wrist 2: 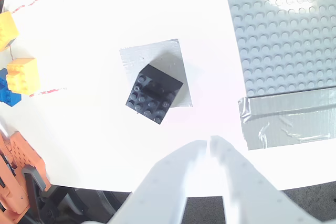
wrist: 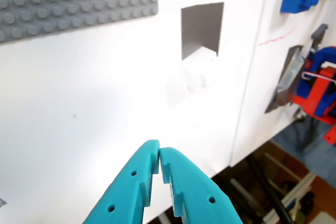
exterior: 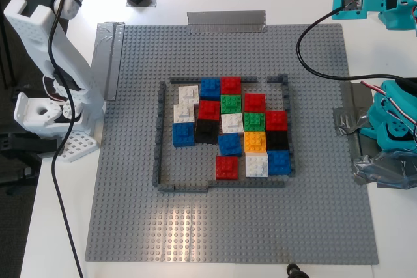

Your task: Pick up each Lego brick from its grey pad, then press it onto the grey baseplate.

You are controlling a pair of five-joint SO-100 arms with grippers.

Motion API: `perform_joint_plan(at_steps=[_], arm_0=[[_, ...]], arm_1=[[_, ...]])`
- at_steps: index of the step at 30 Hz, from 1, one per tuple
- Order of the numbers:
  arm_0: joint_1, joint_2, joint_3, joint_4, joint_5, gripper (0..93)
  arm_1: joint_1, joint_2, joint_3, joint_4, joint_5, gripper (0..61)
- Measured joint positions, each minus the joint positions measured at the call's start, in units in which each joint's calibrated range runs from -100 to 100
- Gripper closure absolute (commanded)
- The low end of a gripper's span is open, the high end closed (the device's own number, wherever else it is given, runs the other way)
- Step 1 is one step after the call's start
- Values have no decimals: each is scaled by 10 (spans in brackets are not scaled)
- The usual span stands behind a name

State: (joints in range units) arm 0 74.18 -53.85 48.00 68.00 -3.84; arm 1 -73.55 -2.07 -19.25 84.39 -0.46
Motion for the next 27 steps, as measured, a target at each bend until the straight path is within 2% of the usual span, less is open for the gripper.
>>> perform_joint_plan(at_steps=[3, 7, 10, 20, 27], arm_0=[[0, 24, -28, 25, 14, 927], [-7, 247, -260, 204, 30, 927], [-5, 340, -314, 240, 33, 927], [3, 357, -376, 263, 35, 927], [29, 357, -436, 270, 35, 927]], arm_1=[[2, -17, 25, -19, 6, 612], [16, -89, 212, -148, 37, 612], [17, -90, 271, -177, 43, 612], [15, -91, 272, -153, 54, 612], [5, -73, 197, -137, 46, 612]])
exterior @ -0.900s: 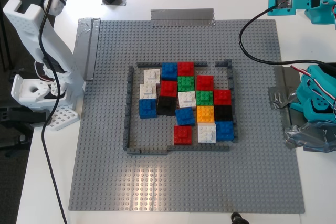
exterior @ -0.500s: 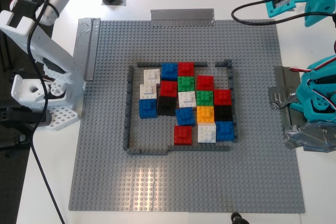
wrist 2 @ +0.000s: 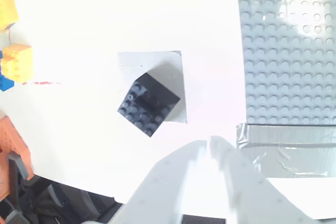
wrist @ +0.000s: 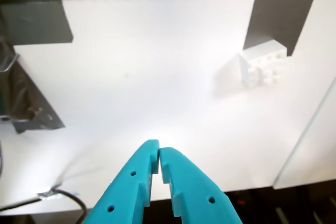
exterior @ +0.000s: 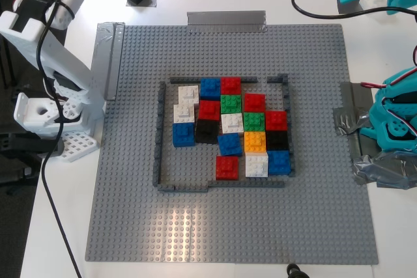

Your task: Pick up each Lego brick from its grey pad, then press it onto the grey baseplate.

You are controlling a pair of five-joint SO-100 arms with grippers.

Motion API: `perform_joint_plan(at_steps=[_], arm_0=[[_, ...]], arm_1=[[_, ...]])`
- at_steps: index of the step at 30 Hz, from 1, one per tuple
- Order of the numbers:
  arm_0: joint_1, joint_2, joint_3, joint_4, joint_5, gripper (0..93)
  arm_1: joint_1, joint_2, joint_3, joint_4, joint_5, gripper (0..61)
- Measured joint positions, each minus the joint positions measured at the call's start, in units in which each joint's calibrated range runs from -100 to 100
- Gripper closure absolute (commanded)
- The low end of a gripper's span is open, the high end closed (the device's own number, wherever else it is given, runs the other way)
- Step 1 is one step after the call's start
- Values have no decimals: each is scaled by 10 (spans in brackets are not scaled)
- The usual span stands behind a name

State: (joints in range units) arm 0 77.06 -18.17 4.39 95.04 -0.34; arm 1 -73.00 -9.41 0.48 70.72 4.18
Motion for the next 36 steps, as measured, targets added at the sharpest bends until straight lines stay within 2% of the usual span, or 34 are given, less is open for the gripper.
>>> perform_joint_plan(at_steps=[5, 11, 16, 19, 23, 31, 36], arm_0=[[33, 3, -3, -3, 12, 927], [68, 3, -4, -8, 85, 927], [97, 3, -25, -10, 129, 927], [101, 5, -28, -12, 140, 927], [92, 37, -36, -61, 143, 927], [66, 182, -161, -83, 144, 921], [68, 283, -267, -83, 145, 824]], arm_1=[[-27, 24, -52, 10, -2, 612], [-63, 77, -111, 12, 19, 612], [-83, 165, -234, 71, 17, 612], [-99, 207, -292, 97, 17, 612], [-111, 232, -320, 103, 13, 612], [-119, 273, -338, 103, -70, 612], [-134, 296, -349, 100, -108, 612]])
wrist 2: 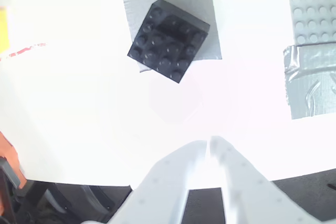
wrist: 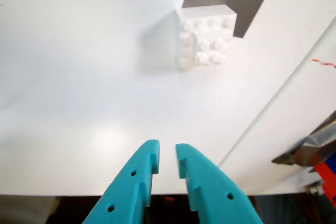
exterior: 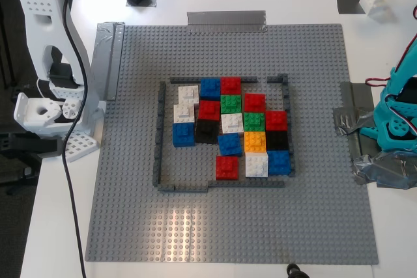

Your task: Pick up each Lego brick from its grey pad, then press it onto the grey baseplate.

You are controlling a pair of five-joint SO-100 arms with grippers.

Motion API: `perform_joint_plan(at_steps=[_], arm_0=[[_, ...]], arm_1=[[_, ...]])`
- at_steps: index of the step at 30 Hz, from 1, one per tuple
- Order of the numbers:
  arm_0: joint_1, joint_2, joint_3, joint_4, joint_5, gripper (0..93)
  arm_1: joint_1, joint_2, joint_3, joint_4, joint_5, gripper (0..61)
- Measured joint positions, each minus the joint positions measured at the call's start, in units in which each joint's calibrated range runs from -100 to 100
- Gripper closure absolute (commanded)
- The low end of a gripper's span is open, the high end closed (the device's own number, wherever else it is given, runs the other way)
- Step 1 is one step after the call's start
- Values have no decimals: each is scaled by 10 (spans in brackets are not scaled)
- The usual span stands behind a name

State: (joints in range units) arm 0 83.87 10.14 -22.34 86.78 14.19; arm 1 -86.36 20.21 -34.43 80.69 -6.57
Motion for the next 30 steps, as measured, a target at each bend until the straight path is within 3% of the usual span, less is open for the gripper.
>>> perform_joint_plan(at_steps=[4, 9, 15, 30], arm_0=[[-1, 52, -55, -1, 2, 781], [-1, 81, -80, -1, 3, 713], [-13, 82, -76, -3, 29, 717], [-39, 128, -47, -26, 37, 717]], arm_1=[[8, 21, -2, -13, -12, 488], [29, 41, -6, -20, -20, 401], [60, 51, -6, -40, -30, 394], [53, 104, -29, -61, -38, 404]])
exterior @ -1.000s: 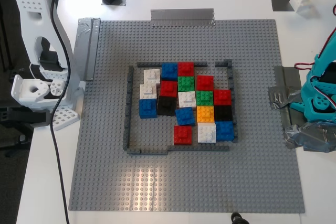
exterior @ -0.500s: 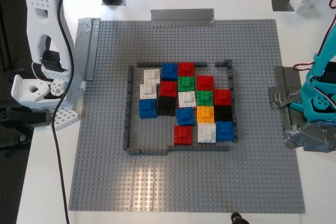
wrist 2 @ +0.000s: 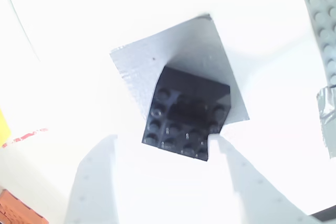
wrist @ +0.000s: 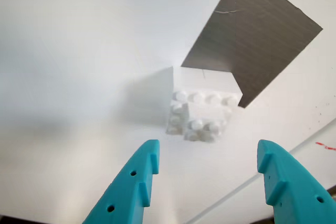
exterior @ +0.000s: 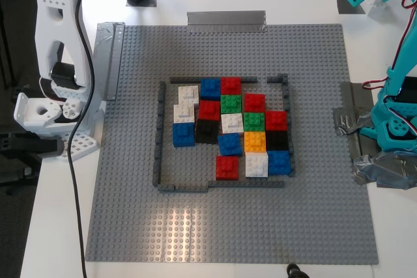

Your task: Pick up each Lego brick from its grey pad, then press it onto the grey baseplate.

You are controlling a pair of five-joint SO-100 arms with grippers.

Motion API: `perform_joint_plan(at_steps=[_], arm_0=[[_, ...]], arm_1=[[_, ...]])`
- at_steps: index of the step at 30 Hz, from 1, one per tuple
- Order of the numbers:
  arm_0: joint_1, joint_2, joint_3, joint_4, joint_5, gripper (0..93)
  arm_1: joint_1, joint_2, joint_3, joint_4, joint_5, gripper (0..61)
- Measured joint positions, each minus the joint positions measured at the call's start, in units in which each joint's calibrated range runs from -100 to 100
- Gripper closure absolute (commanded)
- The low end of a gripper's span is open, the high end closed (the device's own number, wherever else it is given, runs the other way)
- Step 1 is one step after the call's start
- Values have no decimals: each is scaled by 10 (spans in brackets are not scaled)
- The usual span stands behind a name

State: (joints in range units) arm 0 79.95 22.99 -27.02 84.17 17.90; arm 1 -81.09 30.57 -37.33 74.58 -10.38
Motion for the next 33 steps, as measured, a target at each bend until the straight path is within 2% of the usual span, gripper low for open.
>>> perform_joint_plan(at_steps=[11, 13, 15, 18, 33], arm_0=[[0, 32, 0, -27, 8, 717], [0, 36, 0, -37, 8, 724], [0, 38, 0, -39, 8, 734], [0, 37, 0, -40, 8, 755], [0, 42, 0, -40, 8, 758]], arm_1=[[-7, 20, -12, -6, 0, 409], [-7, 20, -13, -10, 0, 428], [-7, 20, -13, -10, 0, 489], [-7, 22, -13, -11, 2, 546], [-3, 24, -23, -13, 19, 583]])
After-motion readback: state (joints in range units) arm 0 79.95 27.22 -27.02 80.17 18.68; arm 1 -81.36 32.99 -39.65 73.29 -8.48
